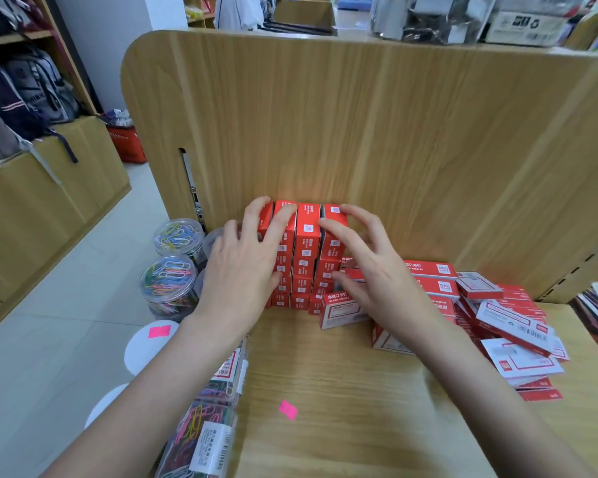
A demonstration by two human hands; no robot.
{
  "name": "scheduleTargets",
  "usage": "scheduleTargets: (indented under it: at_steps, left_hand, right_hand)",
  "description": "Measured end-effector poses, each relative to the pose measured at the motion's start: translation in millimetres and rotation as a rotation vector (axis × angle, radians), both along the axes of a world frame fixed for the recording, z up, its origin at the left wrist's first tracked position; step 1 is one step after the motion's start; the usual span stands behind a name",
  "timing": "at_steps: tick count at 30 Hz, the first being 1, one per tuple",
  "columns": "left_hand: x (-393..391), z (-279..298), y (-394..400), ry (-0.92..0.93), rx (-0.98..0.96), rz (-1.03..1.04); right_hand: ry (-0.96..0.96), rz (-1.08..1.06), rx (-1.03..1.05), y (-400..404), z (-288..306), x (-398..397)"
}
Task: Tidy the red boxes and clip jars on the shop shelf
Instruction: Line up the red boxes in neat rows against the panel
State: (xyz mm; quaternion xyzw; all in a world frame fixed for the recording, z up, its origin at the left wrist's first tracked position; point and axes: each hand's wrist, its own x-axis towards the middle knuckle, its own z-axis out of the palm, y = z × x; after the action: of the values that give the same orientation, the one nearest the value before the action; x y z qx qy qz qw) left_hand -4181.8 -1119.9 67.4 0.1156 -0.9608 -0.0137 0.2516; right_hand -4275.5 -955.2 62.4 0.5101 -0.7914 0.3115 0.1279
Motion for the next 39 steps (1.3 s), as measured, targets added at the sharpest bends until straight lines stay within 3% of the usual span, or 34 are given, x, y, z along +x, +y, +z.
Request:
scheduleTargets:
  at_steps: [9, 17, 21, 26, 31, 35, 39]
  left_hand:
    - [-0.4, -1.3, 0.8, 0.025, 0.018, 0.005]
    - [5.8, 3.2, 1.5, -0.012, 0.036, -0.009]
    - [20.0, 7.6, 1.2, 0.056, 0.077, -0.051]
    - [50.5, -4.4, 6.1, 0.207, -0.021, -0.191]
    - [68.4, -15.7, 8.6, 0.171, -0.055, -0.187]
    - [72.9, -31.1, 15.8, -0.044, -0.153, -0.222]
    - [69.5, -26.6, 20.2, -0.087, -0.143, -0.241]
  right_hand:
    - [-0.067, -0.085, -0.084, -16.3, -11.0, 8.5]
    - [-0.082, -0.075, -0.019, -11.8, -4.9, 14.2]
    - [-0.055, -0.084, 0.011, -6.4, -4.6, 17.5]
    - [-0.005, -0.132, 0.010, 5.3, -0.8, 25.5]
    - [0.021, -0.082, -0.081, 14.2, -2.2, 50.2]
    - [-0.103, 0.052, 0.178, 15.2, -32.8, 80.5]
    - [-0.292, 0.011, 0.430, 7.1, -54.9, 87.6]
